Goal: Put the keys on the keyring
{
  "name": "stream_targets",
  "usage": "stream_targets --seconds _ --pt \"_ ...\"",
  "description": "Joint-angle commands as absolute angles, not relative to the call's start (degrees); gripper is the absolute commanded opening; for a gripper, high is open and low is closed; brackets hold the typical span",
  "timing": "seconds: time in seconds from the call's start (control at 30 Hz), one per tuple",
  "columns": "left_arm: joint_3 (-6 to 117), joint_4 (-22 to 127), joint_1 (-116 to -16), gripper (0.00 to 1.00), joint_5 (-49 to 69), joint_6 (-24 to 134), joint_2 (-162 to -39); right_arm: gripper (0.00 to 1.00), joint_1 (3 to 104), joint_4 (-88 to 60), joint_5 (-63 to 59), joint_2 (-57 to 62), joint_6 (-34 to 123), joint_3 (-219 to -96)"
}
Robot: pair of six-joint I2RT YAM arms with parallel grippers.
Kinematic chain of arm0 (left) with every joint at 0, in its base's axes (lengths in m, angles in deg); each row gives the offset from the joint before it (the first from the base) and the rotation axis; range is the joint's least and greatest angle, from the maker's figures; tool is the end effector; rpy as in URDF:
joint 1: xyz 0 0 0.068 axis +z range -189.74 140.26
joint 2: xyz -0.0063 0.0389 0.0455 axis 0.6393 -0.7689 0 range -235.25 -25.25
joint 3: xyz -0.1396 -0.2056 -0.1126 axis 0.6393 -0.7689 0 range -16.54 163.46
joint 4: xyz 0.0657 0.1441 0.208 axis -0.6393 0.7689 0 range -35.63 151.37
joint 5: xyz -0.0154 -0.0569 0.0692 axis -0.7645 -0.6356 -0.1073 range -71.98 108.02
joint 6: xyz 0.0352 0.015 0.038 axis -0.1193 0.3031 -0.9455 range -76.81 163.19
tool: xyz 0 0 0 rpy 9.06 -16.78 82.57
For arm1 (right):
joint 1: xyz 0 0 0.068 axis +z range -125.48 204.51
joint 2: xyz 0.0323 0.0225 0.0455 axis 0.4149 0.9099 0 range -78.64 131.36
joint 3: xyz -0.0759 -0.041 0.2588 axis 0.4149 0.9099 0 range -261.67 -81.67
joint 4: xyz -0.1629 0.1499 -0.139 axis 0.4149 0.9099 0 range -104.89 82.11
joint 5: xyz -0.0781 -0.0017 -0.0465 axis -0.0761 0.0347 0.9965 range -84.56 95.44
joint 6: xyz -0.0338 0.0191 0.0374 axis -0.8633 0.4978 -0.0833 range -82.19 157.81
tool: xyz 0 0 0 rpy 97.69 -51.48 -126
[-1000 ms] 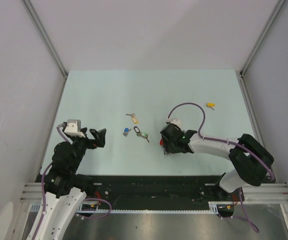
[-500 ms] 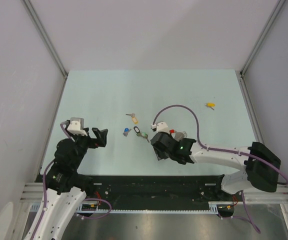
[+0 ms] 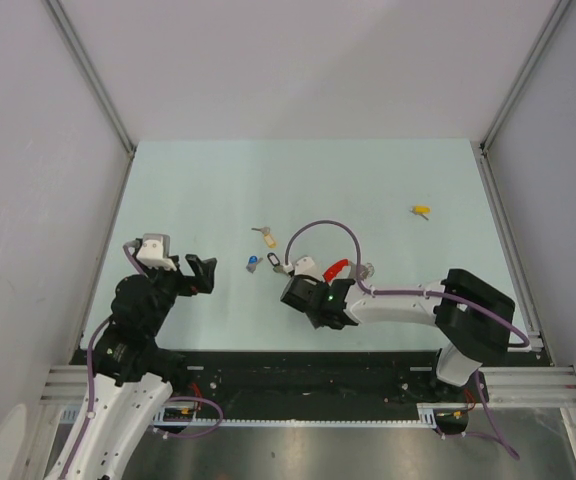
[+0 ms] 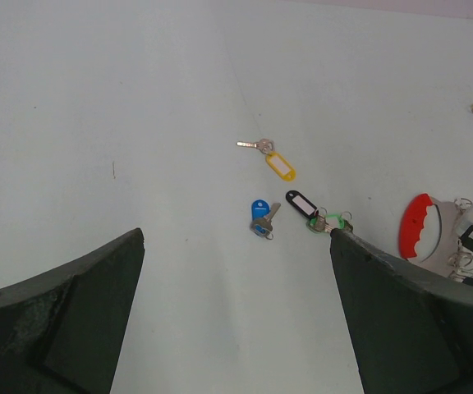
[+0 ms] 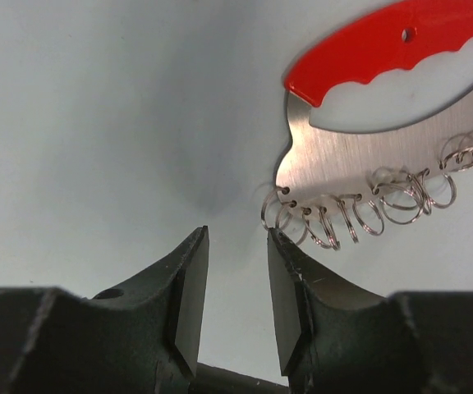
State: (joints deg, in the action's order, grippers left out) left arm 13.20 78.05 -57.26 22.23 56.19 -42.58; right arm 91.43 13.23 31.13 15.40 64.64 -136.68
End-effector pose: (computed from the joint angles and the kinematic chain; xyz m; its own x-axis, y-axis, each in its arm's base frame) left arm 0.0978 -0.0281 0.2820 -0.2337 -0.1615 -0.9588 0.1836 0.9610 -0.2066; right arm 0.1349 0.2771 0.1714 -0.6667 -0.5272 -0.5269 -0.5178 0.8361 -0.1813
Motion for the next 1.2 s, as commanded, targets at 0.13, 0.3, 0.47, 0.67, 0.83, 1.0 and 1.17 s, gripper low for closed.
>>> stream_targets --seconds 0.13,0.3,0.47,0.67,0.83,1.0,1.17 --pt "13.1 77.0 -57.6 1.0 21.3 55.0 -43.4 0.4 91.5 17.8 32.5 16.8 66.6 -138.9" --pt "13.2 77.0 -57.6 1.0 21.1 55.0 -43.7 0.45 90.6 18.1 32.9 17.4 66.6 -139.0" --pt "13.2 77.1 -57.6 1.0 21.2 55.0 -43.8 0.56 89.0 16.8 33.3 17.5 65.9 -138.9" --pt "13.3 77.1 -57.6 1.0 21.1 55.0 -43.8 0.66 87.2 16.3 34.0 16.7 65.1 -138.9" --pt "13.3 77.1 -57.6 0.99 21.0 55.0 -43.7 0.64 86.0 17.1 35.6 14.4 65.3 -138.5" --pt "13.2 77.2 -57.6 1.0 21.0 55.0 -43.6 0.57 84.5 16.9 36.8 12.3 66.3 -137.3" --pt "13.2 77.1 -57.6 1.0 20.8 55.0 -43.8 0.53 83.7 16.8 38.0 10.1 66.7 -136.7"
